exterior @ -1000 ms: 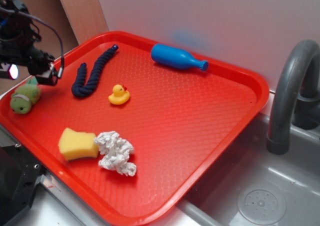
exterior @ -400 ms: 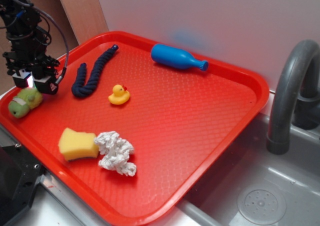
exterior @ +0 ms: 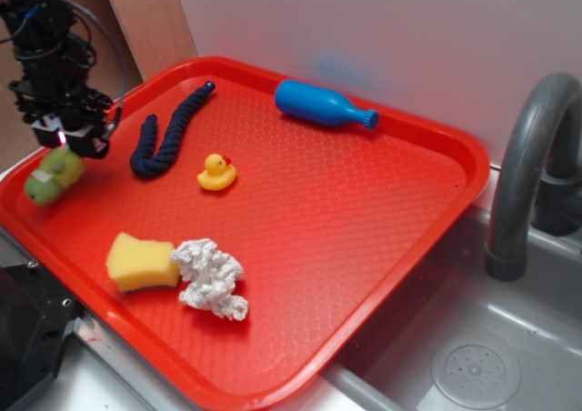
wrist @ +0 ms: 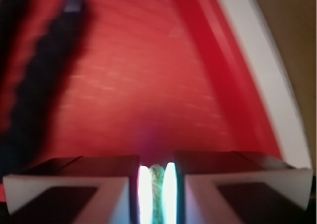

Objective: Grab the green animal.

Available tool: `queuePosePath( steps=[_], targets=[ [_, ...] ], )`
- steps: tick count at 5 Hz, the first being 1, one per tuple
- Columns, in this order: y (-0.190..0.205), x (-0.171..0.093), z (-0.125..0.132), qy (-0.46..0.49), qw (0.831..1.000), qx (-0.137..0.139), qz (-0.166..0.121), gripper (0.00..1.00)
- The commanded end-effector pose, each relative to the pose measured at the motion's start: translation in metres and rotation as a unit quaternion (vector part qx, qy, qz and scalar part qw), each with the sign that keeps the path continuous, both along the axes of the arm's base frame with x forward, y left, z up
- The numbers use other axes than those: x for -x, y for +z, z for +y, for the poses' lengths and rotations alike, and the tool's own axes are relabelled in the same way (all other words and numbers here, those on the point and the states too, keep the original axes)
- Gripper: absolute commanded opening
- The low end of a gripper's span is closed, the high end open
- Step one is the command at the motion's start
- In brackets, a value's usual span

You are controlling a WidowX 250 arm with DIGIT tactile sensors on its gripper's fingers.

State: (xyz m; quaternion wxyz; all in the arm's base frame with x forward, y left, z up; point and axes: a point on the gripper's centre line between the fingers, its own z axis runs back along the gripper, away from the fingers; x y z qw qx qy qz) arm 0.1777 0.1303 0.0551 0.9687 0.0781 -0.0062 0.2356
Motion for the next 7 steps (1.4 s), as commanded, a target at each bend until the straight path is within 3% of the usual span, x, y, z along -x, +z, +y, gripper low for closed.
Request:
queuePosePath(
  steps=[1,4,6,7],
  targets=[
    [0.054,-0.014,-0.072,-0.100,0.993,0.002,-0.065,0.00],
    [0.154,-0.023,-0.107,-0.139,0.979,0.036,-0.143,0.00],
    [0.189,-0.019,-0.113,-0.149,0.970,0.045,-0.186,0.00],
    [0.191,-0.024,-0.110,-0.178,0.964,0.052,-0.188,0.00]
  ],
)
